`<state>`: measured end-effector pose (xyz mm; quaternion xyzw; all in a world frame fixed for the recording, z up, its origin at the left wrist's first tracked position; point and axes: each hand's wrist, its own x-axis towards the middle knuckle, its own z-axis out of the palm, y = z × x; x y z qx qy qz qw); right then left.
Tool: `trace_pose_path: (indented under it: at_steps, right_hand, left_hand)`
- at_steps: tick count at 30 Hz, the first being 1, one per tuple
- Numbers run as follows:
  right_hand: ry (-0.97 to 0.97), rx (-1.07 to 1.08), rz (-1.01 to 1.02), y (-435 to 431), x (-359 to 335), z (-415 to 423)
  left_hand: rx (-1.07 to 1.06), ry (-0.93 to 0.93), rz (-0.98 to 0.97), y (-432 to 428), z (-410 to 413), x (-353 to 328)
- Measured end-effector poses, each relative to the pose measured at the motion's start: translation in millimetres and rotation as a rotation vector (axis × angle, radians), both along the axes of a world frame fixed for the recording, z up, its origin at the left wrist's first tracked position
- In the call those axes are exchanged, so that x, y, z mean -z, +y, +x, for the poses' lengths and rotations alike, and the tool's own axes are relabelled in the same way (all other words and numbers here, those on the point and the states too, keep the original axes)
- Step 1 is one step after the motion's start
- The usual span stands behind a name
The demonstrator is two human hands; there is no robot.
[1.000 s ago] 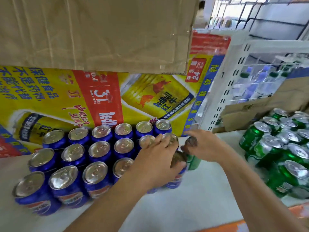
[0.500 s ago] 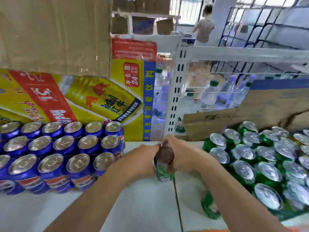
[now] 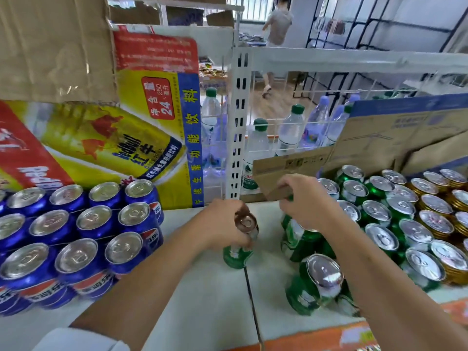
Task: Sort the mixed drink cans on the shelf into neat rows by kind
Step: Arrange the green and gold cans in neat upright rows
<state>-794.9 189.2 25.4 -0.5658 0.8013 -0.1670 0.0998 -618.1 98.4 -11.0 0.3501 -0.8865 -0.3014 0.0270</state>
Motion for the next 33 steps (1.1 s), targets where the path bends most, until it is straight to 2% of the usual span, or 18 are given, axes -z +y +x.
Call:
trace_pose_path:
  at_steps: [2, 5, 7, 10, 23, 33]
  right_hand:
    - [0.088, 0.066, -0.025, -0.7, 5.0, -9.0]
    - [0.174, 0.121, 0.106, -3.4, 13.3, -22.3]
    - [0.218, 0.116, 0.191, -7.3, 16.0, -30.5]
    - [0.265, 0.067, 0.214, -14.8, 10.6, -43.9]
    - [0.099, -0.159, 0.163, -15.9, 14.8, -84.2]
    - [0.055, -0.213, 0.125, -9.7, 10.0, -86.1]
  left_hand:
    - [-0.041, 0.048, -0.02, -3.1, -5.0, 4.1]
    - [-0.084, 0.077, -0.056, -2.1, -14.2, 5.2]
    - [-0.108, 0.068, -0.068, -0.7, -21.3, 3.2]
    - [-0.147, 0.041, -0.058, -1.9, -37.9, 0.3]
    - [-0.344, -0.029, -0.207, -9.8, -111.3, -1.1]
    - [-0.399, -0.009, -0.141, -11.0, -120.5, -0.9]
